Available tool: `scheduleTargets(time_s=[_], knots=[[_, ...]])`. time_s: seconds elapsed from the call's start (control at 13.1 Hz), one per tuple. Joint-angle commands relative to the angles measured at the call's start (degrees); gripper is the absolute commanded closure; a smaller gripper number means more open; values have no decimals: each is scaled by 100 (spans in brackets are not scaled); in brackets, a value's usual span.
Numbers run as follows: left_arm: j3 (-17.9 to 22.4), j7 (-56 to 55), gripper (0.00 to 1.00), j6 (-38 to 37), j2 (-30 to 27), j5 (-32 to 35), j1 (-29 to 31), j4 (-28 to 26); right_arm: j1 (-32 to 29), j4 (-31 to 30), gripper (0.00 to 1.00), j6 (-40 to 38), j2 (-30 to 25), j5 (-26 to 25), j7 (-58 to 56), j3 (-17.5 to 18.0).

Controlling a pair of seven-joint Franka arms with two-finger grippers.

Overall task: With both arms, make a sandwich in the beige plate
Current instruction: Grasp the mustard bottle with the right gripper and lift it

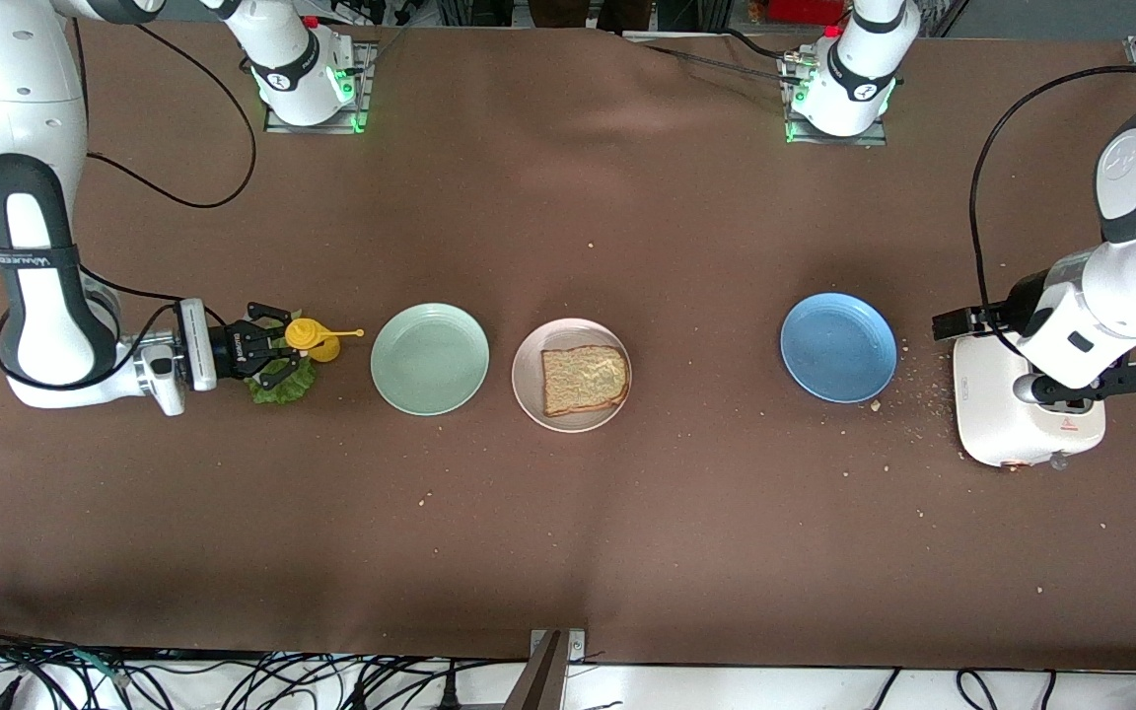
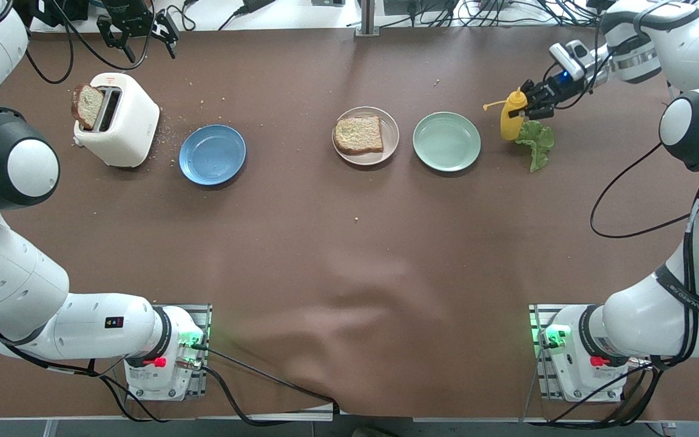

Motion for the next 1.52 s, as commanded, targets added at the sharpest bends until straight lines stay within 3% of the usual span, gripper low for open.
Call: scheduleTargets(time_s=[0.0,0.15,0.46,0.76,1.22,1.45], knots=[[-6,16,0,21,-8,210,-36,-5,370,919,100,-97,-62,-615,1516,17],[-6,16,0,21,-8,210,-36,-5,853,1501,100,7,-62,-1177,2695,17],[-6,16,0,47,-8,210,-36,-14,1750,1722,100,990,-62,-1942,4137,-1],[-6,16,0,47,-8,210,-36,-23,2857,2056,100,1616,-62,-3584,6246,-1],[-6,16,0,47,-17,210,-36,-23,4054,2109,100,1599,-53,-6134,8989,-18],[-15,16,0,47,-17,210,-27,-32,4528,2109,100,1599,8,-7171,9564,-1]])
